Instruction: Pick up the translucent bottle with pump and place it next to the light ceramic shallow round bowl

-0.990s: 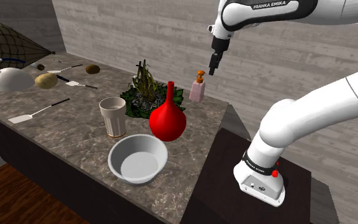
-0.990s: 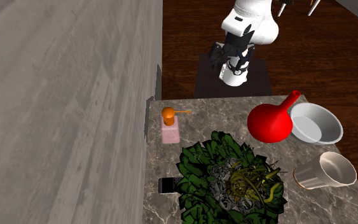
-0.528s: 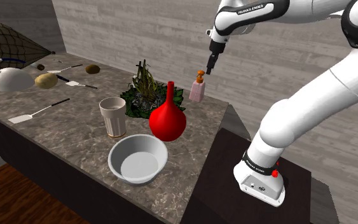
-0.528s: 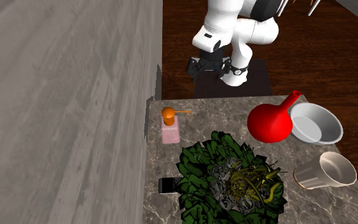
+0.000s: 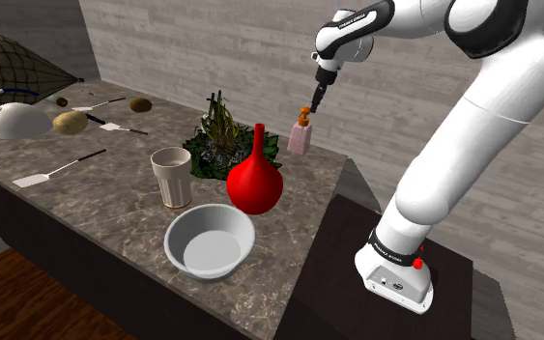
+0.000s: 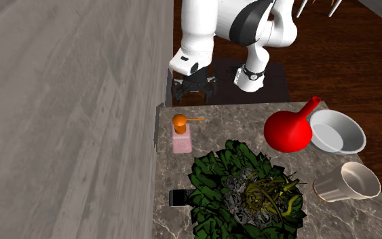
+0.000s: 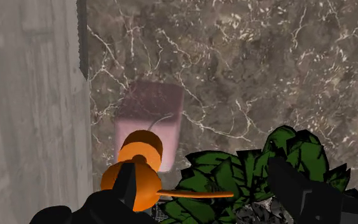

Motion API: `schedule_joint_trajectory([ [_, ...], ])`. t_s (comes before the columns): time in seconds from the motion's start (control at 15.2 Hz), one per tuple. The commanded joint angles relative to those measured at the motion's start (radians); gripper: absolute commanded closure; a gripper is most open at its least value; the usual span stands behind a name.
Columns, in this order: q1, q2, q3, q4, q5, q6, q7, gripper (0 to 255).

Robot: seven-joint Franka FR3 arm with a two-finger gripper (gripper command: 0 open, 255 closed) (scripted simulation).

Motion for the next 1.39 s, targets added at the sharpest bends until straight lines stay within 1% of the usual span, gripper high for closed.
schedule_joint_trajectory([
  [0.0,0.003,0.093,-0.033,0.062,0.081,0.021,-0.088,0],
  [0.2,-0.019,0.226,-0.056,0.165,0.205,0.023,-0.21,0],
  [0.73,-0.03,0.291,-0.041,0.133,0.262,0.105,-0.247,0],
  [1.25,-0.03,0.291,-0.041,0.133,0.262,0.105,-0.247,0],
  [1.32,-0.03,0.291,-0.041,0.133,0.262,0.105,-0.247,255],
])
